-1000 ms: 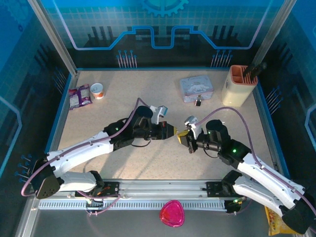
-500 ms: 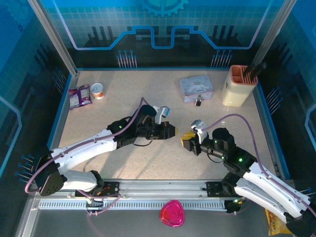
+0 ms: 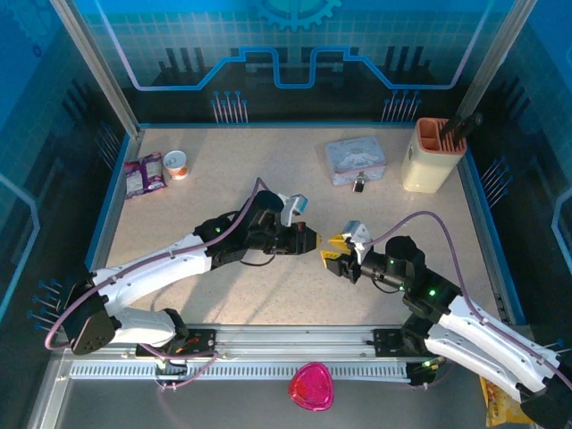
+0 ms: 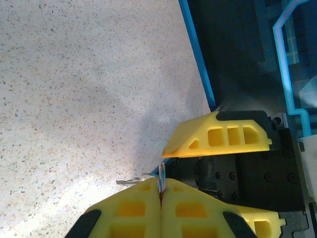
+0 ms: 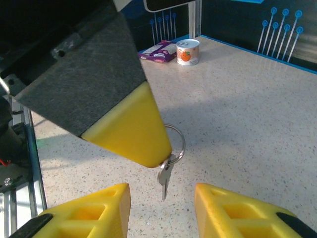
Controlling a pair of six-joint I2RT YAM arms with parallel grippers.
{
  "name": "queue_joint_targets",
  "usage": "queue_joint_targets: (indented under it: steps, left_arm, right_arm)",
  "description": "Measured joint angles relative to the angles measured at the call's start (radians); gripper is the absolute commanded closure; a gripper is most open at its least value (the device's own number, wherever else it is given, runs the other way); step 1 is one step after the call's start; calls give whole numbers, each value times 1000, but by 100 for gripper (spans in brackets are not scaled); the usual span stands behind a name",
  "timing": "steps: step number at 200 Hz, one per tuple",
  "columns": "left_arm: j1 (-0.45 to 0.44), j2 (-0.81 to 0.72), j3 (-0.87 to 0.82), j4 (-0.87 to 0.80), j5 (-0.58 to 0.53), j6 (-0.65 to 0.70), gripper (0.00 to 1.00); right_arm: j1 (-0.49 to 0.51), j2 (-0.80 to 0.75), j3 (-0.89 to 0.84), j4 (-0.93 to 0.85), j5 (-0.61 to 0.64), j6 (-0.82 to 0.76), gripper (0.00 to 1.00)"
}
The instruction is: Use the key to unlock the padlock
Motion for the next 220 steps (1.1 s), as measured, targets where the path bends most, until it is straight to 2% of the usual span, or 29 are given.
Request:
queue_joint_targets:
  steps: [57,95,126,190,220]
  left_arm:
    - [0,0,0,-5,20,0,100]
    - [-1,0,20,-19,30,3,100]
    - [-2,0,28,-27,35,5,100]
    - [-2,0,34,-34,35,5,100]
    - [-2,5,45,-51,45,20,100]
  right_arm:
    - [21,2,-52,109,4,-79,60]
    - [27,13,-63,144,11,-101,68]
    - [32,13,-63,162,31,-104,70]
    - [37,13,-65,163,45,-106,84]
    - [37,13,-65,163,76,-98,94]
